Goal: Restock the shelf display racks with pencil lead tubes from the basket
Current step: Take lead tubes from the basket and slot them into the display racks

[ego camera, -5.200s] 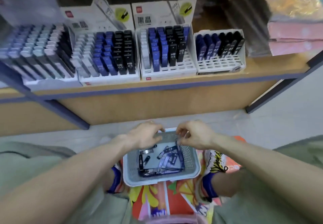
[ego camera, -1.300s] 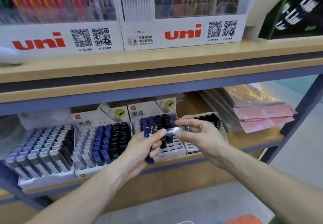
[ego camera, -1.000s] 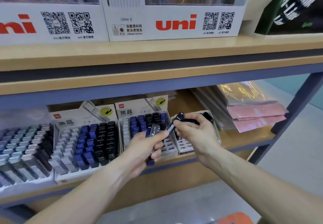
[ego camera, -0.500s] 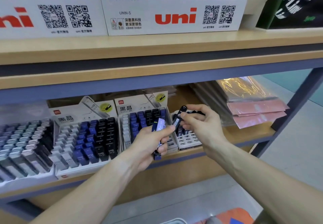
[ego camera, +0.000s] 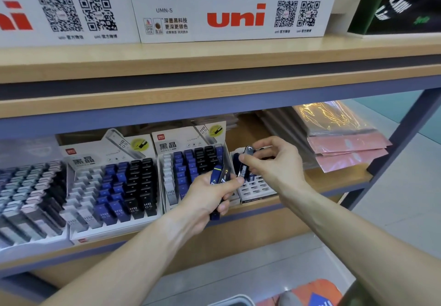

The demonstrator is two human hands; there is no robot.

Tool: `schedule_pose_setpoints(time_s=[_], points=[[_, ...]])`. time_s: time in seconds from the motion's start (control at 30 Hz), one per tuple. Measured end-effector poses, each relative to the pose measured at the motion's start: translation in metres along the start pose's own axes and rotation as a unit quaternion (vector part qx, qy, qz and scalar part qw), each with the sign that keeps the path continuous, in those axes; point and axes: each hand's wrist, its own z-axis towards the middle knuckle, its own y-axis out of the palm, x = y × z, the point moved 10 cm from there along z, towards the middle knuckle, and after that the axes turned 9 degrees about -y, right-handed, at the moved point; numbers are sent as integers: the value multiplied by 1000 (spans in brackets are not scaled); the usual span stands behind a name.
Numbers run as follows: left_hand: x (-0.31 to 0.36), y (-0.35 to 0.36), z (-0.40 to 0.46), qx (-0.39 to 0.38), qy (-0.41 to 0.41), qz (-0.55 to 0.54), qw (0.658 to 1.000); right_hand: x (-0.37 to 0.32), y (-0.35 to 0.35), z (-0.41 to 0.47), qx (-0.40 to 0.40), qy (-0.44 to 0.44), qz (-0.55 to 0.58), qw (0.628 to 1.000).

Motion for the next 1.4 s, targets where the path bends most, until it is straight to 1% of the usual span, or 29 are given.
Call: schedule_pose_setpoints(time_s=[0.07, 0.17, 0.27, 0.33, 0.6, 0.87, 1.03, 1.2, 1.3, 1.4], points=[[-1, 1, 1, 4, 0, -10, 1000, 5, -7, 6, 12, 11, -5, 1000], [-2, 4, 3, 6, -12, -44, 999, 9, -35, 24, 68, -3, -22, 997], [-5, 12, 4, -4, -41, -86, 995, 16, -67, 36, 116, -7, -66, 991], [-8, 18, 5, -8, -57, -109, 992, 24, -78, 38, 125, -5, -100, 987], [-20, 41, 16, -11, -81, -168, 982, 44, -85, 45, 107, -26, -242, 964], [-26, 52, 20, -11, -94, -172, 981, 62, -74, 47, 71, -7, -286, 956], [-30, 53, 22, -11, -105, -165, 981, 58, -61, 49, 38, -54, -326, 943], [-30, 51, 22, -14, -105, -157, 982, 59, -39, 45, -21, -87, -378, 921], [-28, 49, 19, -14, -102, -156, 982, 58, -42, 45, -19, -82, -378, 922], [-27, 48, 17, -18, -99, -147, 984, 37, -47, 42, 4, -106, -387, 916]])
